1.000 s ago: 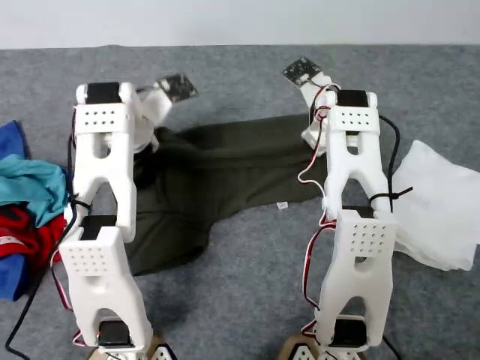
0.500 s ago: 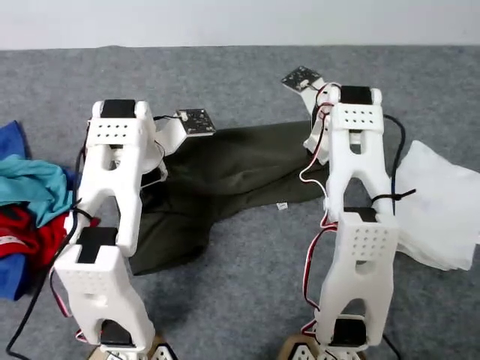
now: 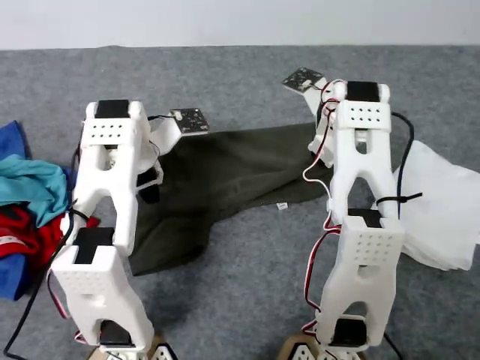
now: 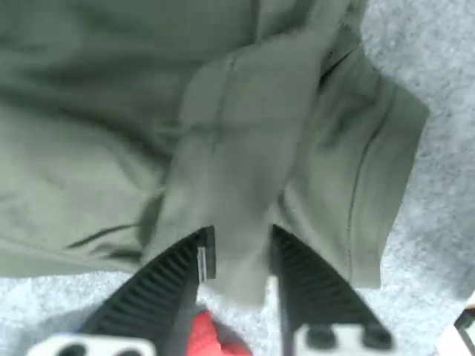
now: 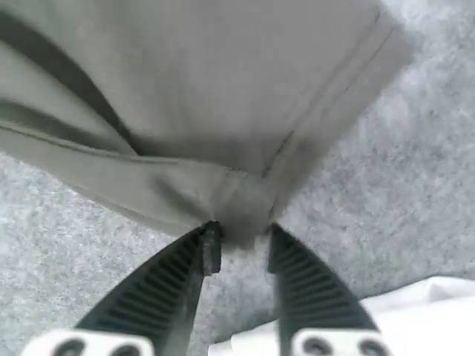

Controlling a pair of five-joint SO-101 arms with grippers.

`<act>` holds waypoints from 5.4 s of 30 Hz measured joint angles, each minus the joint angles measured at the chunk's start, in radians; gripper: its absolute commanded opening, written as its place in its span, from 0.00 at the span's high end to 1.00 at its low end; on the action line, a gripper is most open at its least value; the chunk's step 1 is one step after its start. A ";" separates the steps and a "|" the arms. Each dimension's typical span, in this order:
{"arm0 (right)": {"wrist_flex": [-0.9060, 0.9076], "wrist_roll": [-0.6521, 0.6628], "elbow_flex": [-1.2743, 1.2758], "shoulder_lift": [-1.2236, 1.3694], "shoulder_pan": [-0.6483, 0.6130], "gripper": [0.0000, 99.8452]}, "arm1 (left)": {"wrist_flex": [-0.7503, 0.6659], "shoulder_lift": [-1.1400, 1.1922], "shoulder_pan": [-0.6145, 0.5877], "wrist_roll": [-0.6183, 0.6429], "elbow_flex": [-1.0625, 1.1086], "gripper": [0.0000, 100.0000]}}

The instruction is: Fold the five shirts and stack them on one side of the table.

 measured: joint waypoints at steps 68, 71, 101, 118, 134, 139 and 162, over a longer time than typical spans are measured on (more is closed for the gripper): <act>-0.738 -0.106 0.000 0.249 -0.100 0.99 | 0.000 0.000 -0.017 0.038 0.000 0.91; -0.640 -0.155 0.000 0.175 -0.106 0.99 | 0.000 0.000 -0.017 0.089 0.000 0.91; 0.044 -0.305 0.000 0.025 -0.385 0.89 | -0.003 -0.164 -0.344 0.387 -0.058 0.84; -0.147 -0.493 0.000 0.048 -0.695 0.80 | 0.003 -0.402 -0.842 0.404 -0.038 0.84; -0.259 -0.493 0.000 0.181 -0.720 0.98 | 0.003 -0.402 -0.844 0.405 -0.021 0.85; -0.242 -0.493 0.000 0.164 -0.718 0.99 | 0.003 -0.402 -0.844 0.405 -0.021 0.85; 0.098 -0.354 0.095 0.041 -0.856 0.97 | 0.003 -0.402 -0.844 0.405 -0.021 0.85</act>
